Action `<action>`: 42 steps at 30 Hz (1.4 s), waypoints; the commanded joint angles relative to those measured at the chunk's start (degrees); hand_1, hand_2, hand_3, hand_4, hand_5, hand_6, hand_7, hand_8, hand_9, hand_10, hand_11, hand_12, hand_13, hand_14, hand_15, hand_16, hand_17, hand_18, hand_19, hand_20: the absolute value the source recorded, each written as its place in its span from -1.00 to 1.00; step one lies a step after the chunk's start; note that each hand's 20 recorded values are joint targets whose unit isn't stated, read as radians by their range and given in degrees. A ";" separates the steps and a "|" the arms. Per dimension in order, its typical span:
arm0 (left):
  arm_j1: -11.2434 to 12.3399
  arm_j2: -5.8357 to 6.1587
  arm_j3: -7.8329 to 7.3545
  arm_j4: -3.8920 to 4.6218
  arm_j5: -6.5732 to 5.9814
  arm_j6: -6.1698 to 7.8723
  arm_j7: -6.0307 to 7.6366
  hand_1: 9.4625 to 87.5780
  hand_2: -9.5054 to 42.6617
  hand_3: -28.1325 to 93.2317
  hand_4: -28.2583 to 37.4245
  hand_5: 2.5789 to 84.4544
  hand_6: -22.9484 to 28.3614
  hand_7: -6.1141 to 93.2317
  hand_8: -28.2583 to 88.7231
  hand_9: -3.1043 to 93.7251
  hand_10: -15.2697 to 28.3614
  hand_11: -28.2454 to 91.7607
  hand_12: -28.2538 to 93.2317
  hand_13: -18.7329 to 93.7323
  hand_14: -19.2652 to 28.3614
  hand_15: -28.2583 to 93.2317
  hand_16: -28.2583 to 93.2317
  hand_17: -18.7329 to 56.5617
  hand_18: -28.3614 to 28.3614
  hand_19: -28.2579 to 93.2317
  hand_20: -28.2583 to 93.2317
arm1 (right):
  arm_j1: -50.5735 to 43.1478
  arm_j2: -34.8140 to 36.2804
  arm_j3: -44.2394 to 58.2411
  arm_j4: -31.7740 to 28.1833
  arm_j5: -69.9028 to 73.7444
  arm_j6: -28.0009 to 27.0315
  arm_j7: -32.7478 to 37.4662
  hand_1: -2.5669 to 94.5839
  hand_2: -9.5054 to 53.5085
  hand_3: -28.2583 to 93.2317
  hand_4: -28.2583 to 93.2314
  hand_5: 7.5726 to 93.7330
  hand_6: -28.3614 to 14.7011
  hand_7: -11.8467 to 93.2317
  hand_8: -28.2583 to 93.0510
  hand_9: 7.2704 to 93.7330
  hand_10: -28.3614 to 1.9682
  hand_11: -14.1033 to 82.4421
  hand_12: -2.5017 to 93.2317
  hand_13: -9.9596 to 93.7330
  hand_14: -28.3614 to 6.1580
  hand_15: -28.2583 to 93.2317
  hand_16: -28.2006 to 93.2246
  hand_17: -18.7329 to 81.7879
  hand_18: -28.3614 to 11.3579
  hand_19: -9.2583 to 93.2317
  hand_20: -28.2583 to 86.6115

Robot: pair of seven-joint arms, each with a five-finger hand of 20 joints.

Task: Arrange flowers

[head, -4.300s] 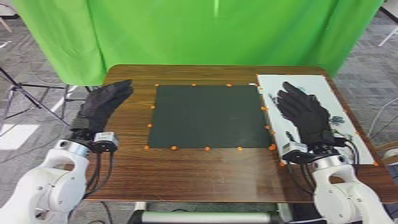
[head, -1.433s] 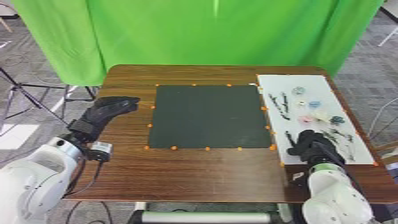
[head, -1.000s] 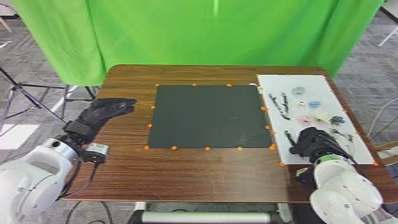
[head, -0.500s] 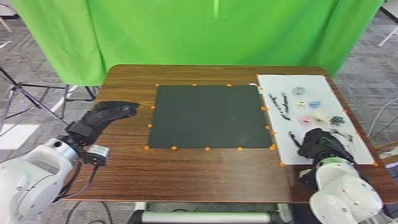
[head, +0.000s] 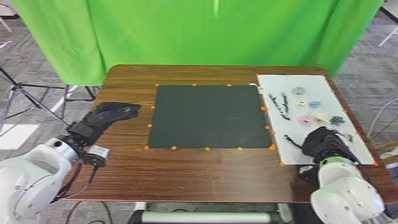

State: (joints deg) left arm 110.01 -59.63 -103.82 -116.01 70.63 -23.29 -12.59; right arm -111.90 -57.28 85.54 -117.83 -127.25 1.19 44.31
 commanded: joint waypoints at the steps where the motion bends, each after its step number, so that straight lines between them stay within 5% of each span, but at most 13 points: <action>1: -0.14 -0.40 -0.29 -0.06 -0.50 -0.87 -0.71 -0.45 -0.50 0.40 -0.61 -0.05 0.21 -0.73 -0.60 -0.14 0.46 -0.25 -0.35 -0.15 0.55 -0.43 -0.53 -0.45 0.30 -0.43 -0.36 | -5.05 -0.18 -3.47 6.79 -1.28 4.69 -2.66 0.44 -1.00 0.34 -0.67 0.49 0.17 -0.25 -0.17 0.74 0.11 -0.15 0.28 0.98 0.64 0.33 0.05 0.71 0.04 0.91 0.24; 8: -0.61 0.37 -0.42 0.05 -0.76 -1.11 -1.11 -0.45 -0.50 0.40 -0.61 -0.05 0.21 -0.73 -0.60 -0.14 0.46 -0.25 -0.35 -0.16 0.55 -0.43 -0.53 -0.45 0.30 -0.43 -0.36 | -3.85 2.71 -4.63 6.32 -1.53 12.17 -5.65 0.37 -1.00 0.42 -0.58 0.42 0.08 0.10 -0.33 0.74 0.06 0.01 0.26 1.00 0.70 0.44 -0.01 0.77 0.06 0.99 0.23; 13: -0.87 1.68 -0.56 0.18 -1.23 0.91 0.05 -0.45 -0.50 0.39 -0.61 -0.05 0.21 -0.73 -0.60 -0.13 0.47 -0.25 -0.35 -0.16 0.55 -0.43 -0.52 -0.45 0.30 -0.43 -0.36 | -1.53 5.03 -4.30 3.14 1.05 15.34 -6.44 0.35 -1.00 0.43 -0.53 0.44 0.03 0.20 -0.47 0.76 0.02 0.12 0.20 1.00 0.72 0.53 -0.09 0.82 0.09 1.00 0.22; 15: -0.47 2.69 -0.01 -0.03 -1.36 4.32 1.28 -0.44 -0.50 0.39 -0.61 -0.04 0.21 -0.72 -0.60 -0.13 0.47 -0.25 -0.34 -0.15 0.55 -0.43 -0.52 -0.45 0.30 -0.43 -0.36 | -0.35 5.78 -4.27 1.76 2.46 14.79 -6.15 0.35 -1.00 0.43 -0.51 0.45 0.03 0.23 -0.51 0.77 0.00 0.14 0.19 1.00 0.73 0.55 -0.12 0.84 0.10 1.00 0.22; 17: 0.37 3.98 1.18 -0.15 -1.19 10.48 3.77 -0.44 -0.50 0.39 -0.61 -0.02 0.22 -0.71 -0.60 -0.11 0.48 -0.23 -0.34 -0.14 0.55 -0.42 -0.52 -0.44 0.31 -0.42 -0.36 | 0.68 6.31 -4.29 0.71 4.43 14.88 -6.07 0.35 -1.00 0.42 -0.49 0.45 0.03 0.23 -0.53 0.78 -0.02 0.16 0.17 1.00 0.75 0.57 -0.13 0.86 0.12 1.00 0.22; 21: 2.06 7.05 2.42 0.33 -3.81 20.57 7.49 -0.45 -0.51 0.41 -0.62 0.01 0.22 -0.69 -0.61 -0.07 0.48 -0.20 -0.35 -0.10 0.58 -0.38 -0.53 -0.43 0.36 -0.38 -0.35 | 2.88 7.50 -4.73 -0.89 10.09 15.26 -5.87 0.35 -1.00 0.41 -0.47 0.46 0.02 0.25 -0.54 0.79 -0.04 0.17 0.16 1.00 0.76 0.58 -0.14 0.87 0.12 1.00 0.21; 24: 2.49 9.17 2.44 1.53 -4.05 24.62 9.14 -0.48 -0.55 0.42 -0.62 0.01 0.21 -0.69 -0.61 -0.08 0.47 -0.20 -0.35 -0.13 0.54 -0.40 -0.53 -0.46 0.35 -0.40 -0.37 | 4.05 8.39 -4.94 -1.35 10.28 15.15 -6.52 0.35 -1.00 0.40 -0.45 0.46 0.01 0.25 -0.55 0.79 -0.04 0.18 0.15 1.00 0.76 0.58 -0.15 0.88 0.13 1.00 0.20; 31: 3.86 9.18 0.30 1.89 -4.20 23.95 9.20 -0.50 -0.58 0.44 -0.64 -0.02 0.19 -0.70 -0.60 -0.13 0.43 -0.22 -0.35 -0.18 0.50 -0.43 -0.52 -0.49 0.31 -0.45 -0.36 | 2.93 8.69 -4.87 -0.97 6.03 13.04 -5.78 0.36 -1.00 0.39 -0.45 0.44 0.02 0.26 -0.53 0.77 -0.02 0.18 0.15 1.00 0.77 0.57 -0.16 0.87 0.15 1.00 0.20; 35: 4.17 8.60 -0.34 1.93 -3.59 20.77 7.96 -0.50 -0.58 0.43 -0.65 -0.02 0.19 -0.69 -0.61 -0.12 0.42 -0.22 -0.35 -0.17 0.51 -0.43 -0.52 -0.49 0.32 -0.45 -0.36 | 0.39 8.69 -2.92 -0.88 4.45 8.09 -5.89 0.27 -1.00 0.40 -0.56 0.30 0.10 0.28 -0.41 0.69 0.04 0.10 0.18 1.00 0.68 0.42 0.00 0.77 0.11 0.99 0.22; 38: 4.32 8.34 -0.94 1.79 -1.67 18.71 7.19 -0.50 -0.58 0.44 -0.64 -0.02 0.19 -0.69 -0.61 -0.12 0.43 -0.22 -0.35 -0.15 0.54 -0.42 -0.51 -0.48 0.34 -0.44 -0.35 | -0.70 9.17 -0.90 -1.35 3.54 1.92 -4.66 0.05 -1.00 0.42 -0.61 0.24 0.10 -0.01 -0.42 0.56 -0.16 -0.02 -0.15 0.96 0.54 0.33 0.04 0.73 0.09 0.97 0.20; 40: 4.43 8.22 -0.75 1.64 -0.77 18.84 7.08 -0.50 -0.59 0.44 -0.64 -0.02 0.19 -0.69 -0.61 -0.12 0.43 -0.22 -0.35 -0.14 0.54 -0.42 -0.51 -0.48 0.34 -0.44 -0.35 | -1.28 9.40 0.21 -1.65 3.95 -0.03 -4.66 -0.13 -1.00 0.50 -0.66 0.23 0.12 -0.15 -0.68 0.52 -0.27 -0.18 -0.36 0.93 0.48 0.30 0.03 0.72 0.09 0.95 0.20; 42: 4.77 7.84 -0.93 1.47 -0.46 18.39 7.04 -0.50 -0.60 0.44 -0.64 -0.02 0.19 -0.69 -0.61 -0.12 0.43 -0.22 -0.35 -0.14 0.54 -0.42 -0.51 -0.48 0.35 -0.44 -0.35 | -1.82 9.62 0.66 -1.88 3.84 -0.43 -4.67 -0.18 -1.00 0.47 -0.65 0.23 0.11 -0.19 -0.69 0.49 -0.30 -0.26 -0.40 0.93 0.46 0.30 0.02 0.71 0.09 0.94 0.20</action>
State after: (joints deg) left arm 113.51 -50.72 -104.51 -114.20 67.77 -4.21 -4.55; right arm -111.20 -48.99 84.66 -119.28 -123.09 3.61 38.46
